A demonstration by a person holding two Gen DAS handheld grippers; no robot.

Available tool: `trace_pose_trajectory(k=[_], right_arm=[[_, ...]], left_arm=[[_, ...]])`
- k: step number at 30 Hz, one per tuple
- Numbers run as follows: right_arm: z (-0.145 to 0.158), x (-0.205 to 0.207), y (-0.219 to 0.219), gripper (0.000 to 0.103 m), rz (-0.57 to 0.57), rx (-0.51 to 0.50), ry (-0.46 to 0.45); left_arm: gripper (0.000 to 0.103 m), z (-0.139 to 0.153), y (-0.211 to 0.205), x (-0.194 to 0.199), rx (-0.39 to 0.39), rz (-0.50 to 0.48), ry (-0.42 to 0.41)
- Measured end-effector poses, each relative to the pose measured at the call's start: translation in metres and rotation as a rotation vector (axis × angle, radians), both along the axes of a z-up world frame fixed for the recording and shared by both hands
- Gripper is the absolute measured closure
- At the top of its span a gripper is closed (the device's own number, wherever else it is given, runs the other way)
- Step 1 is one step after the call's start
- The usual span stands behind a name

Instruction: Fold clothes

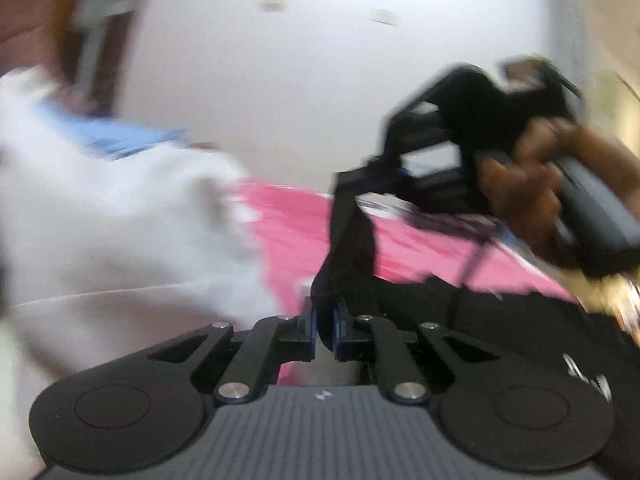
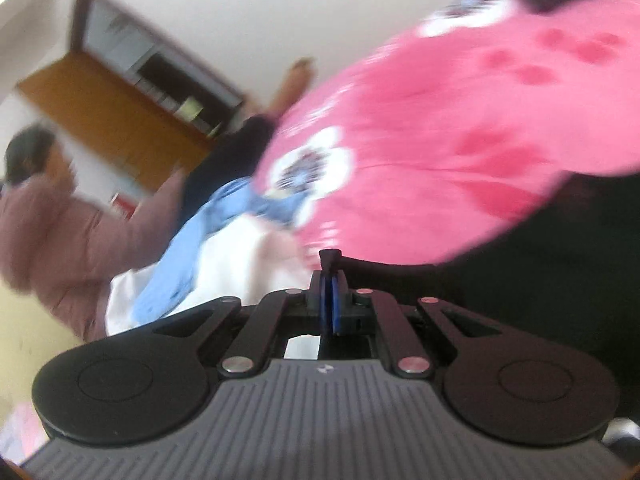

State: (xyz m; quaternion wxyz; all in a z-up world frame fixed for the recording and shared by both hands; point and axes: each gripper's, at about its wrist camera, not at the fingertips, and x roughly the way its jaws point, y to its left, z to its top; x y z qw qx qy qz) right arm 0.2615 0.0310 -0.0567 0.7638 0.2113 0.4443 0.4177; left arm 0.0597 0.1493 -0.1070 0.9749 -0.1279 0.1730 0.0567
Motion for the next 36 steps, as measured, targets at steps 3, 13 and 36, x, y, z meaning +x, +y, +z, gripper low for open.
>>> trace_pose_trajectory(k=[3,13,36], right_arm=[[0.002,-0.001,0.045,0.101,0.077,-0.013,-0.027],[-0.018,-0.016,0.128,0.097,0.234,-0.114,-0.079],[-0.006,0.028,0.027,0.08,0.133,-0.388,-0.169]], left_arm=[[0.095,-0.006,0.027,-0.001,-0.105,0.127,0.035],[0.094,-0.023,0.044,-0.009,-0.229,0.217,0.117],[0.076,-0.009,0.034,-0.037,-0.142,0.281,0.107]])
